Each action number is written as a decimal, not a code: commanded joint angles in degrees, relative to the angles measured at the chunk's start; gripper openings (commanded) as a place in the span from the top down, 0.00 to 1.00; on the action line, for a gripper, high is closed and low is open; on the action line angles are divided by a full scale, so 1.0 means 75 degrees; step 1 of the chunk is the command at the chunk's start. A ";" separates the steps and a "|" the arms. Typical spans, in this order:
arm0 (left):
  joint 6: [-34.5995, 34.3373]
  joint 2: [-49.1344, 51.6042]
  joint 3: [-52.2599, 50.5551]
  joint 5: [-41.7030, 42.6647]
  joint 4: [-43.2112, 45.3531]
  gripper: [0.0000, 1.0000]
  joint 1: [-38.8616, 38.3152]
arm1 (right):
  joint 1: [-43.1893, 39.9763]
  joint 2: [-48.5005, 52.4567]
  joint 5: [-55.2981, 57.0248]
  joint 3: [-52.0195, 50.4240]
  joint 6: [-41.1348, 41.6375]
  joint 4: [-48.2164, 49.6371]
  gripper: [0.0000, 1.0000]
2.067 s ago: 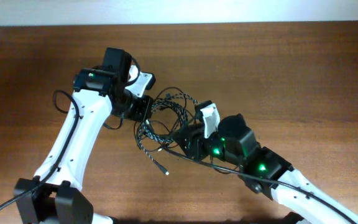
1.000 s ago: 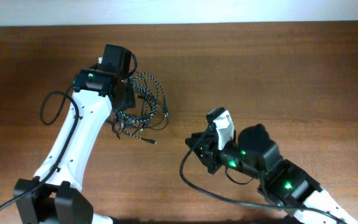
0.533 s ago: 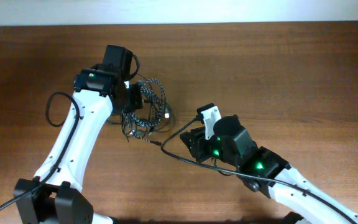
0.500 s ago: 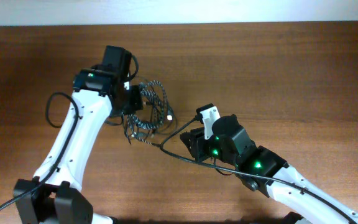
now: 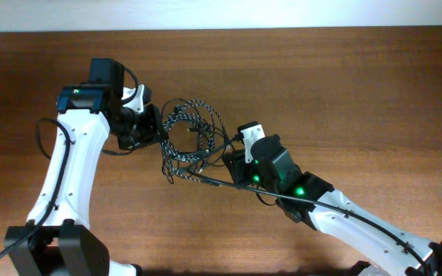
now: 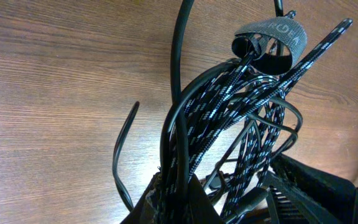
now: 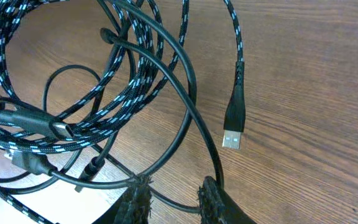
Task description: Untangle cables
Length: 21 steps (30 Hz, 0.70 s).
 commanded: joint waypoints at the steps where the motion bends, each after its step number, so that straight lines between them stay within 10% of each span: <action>1: 0.0271 -0.0020 0.0073 -0.0210 -0.0009 1.00 0.0006 | -0.0038 -0.0356 -0.0399 0.0102 -0.0096 -0.0055 0.64; 11: 0.0291 -0.0017 0.0073 0.0160 -0.0099 1.00 0.0006 | -0.0035 -0.0221 0.1172 0.0099 -0.0096 -0.0886 0.53; 14: 0.0291 -0.0017 0.0070 0.0600 -0.0169 1.00 -0.0003 | -0.0038 -0.0221 0.1221 0.0099 -0.0017 -0.0711 0.66; 16: 0.0294 -0.0017 0.0070 0.0600 -0.0388 1.00 -0.0003 | -0.0038 -0.0221 0.1833 0.0099 -0.0015 -0.0740 0.92; 21: 0.0289 -0.0017 0.0070 -0.0734 -0.0341 1.00 -0.0003 | -0.0198 -0.0423 0.3002 0.0102 0.0140 -0.1661 0.96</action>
